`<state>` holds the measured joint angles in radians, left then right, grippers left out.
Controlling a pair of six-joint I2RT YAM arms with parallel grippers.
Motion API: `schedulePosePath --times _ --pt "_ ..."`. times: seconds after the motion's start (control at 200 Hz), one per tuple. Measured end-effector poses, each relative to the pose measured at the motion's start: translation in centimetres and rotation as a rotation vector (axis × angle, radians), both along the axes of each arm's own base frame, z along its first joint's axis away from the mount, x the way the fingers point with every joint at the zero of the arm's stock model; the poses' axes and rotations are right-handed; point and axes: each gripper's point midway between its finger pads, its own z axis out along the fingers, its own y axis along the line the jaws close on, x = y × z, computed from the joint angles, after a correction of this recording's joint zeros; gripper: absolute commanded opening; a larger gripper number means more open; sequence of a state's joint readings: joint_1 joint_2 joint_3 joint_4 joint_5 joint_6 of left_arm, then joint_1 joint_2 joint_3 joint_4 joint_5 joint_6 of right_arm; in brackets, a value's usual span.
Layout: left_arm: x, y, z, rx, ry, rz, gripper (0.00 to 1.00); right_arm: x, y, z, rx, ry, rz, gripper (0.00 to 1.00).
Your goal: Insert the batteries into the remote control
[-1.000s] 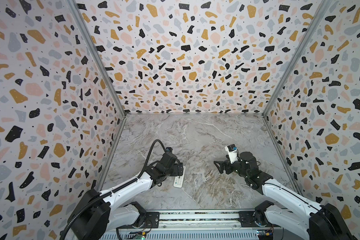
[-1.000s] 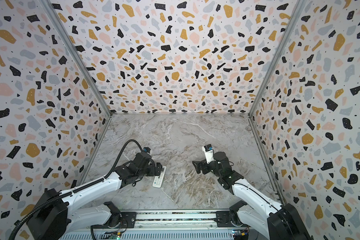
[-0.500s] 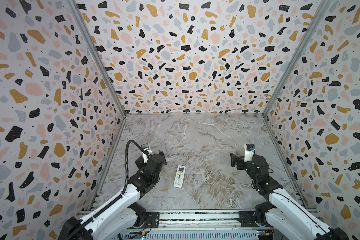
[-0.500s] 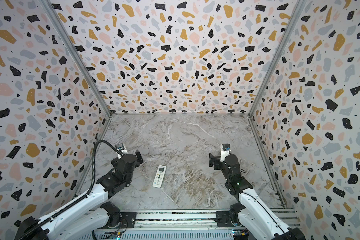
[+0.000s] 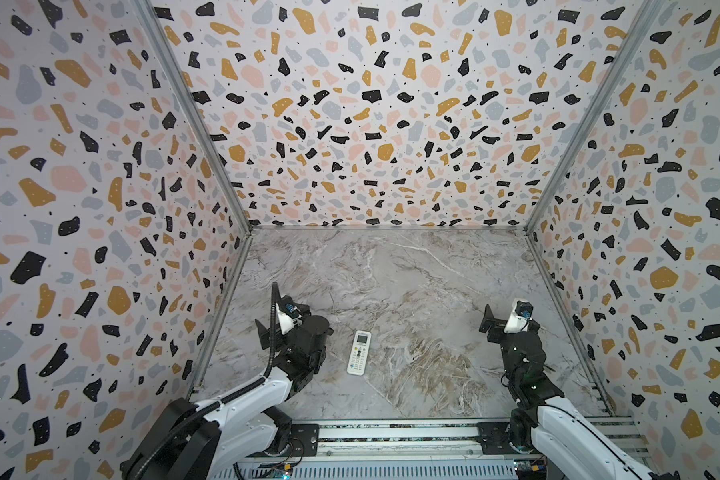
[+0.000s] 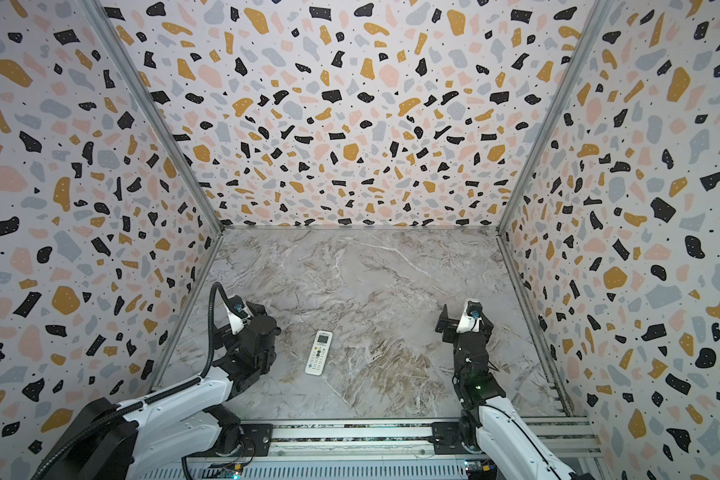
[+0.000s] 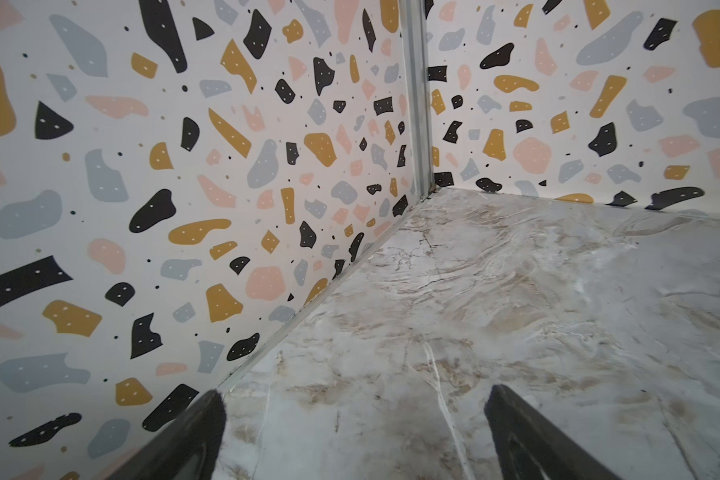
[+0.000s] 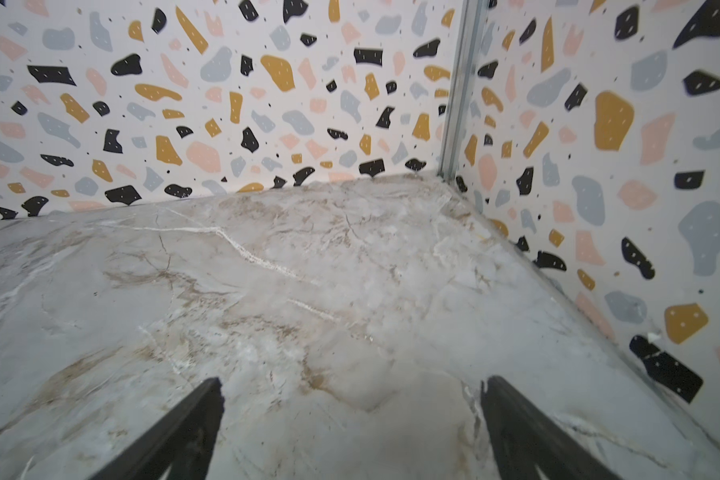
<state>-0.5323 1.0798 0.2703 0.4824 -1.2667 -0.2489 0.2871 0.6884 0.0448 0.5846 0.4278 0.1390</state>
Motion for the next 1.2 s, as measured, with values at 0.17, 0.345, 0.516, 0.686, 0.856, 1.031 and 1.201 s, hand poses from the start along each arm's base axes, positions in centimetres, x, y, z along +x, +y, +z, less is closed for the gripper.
schedulePosePath --times 0.17,0.345,0.516,0.686,0.856,1.031,1.201 --pt "-0.6 1.9 -2.1 0.003 -0.007 0.029 0.99 0.4 -0.1 -2.9 -0.106 0.082 0.022 0.99" --pt "0.3 2.8 -2.1 -0.032 -0.051 0.022 0.99 1.9 0.8 -3.5 -0.184 0.104 0.067 0.99" --pt "1.3 2.5 -1.9 -0.022 -0.059 -0.009 1.00 3.7 1.6 -2.6 -0.228 0.064 0.099 0.99" --pt "1.9 2.9 -2.0 -0.023 -0.081 -0.005 0.99 4.5 2.3 -1.9 -0.248 0.025 0.139 0.99" --pt "3.3 2.7 -2.3 -0.025 -0.061 -0.034 0.99 5.1 2.9 -0.9 -0.231 -0.027 0.184 0.99" --pt "4.1 3.8 -2.2 -0.060 -0.072 -0.058 1.00 5.5 1.9 -2.2 -0.196 -0.023 0.169 0.99" --pt "5.1 3.5 -2.7 -0.085 -0.050 -0.117 1.00 6.3 1.4 -2.9 -0.167 -0.003 0.158 0.99"
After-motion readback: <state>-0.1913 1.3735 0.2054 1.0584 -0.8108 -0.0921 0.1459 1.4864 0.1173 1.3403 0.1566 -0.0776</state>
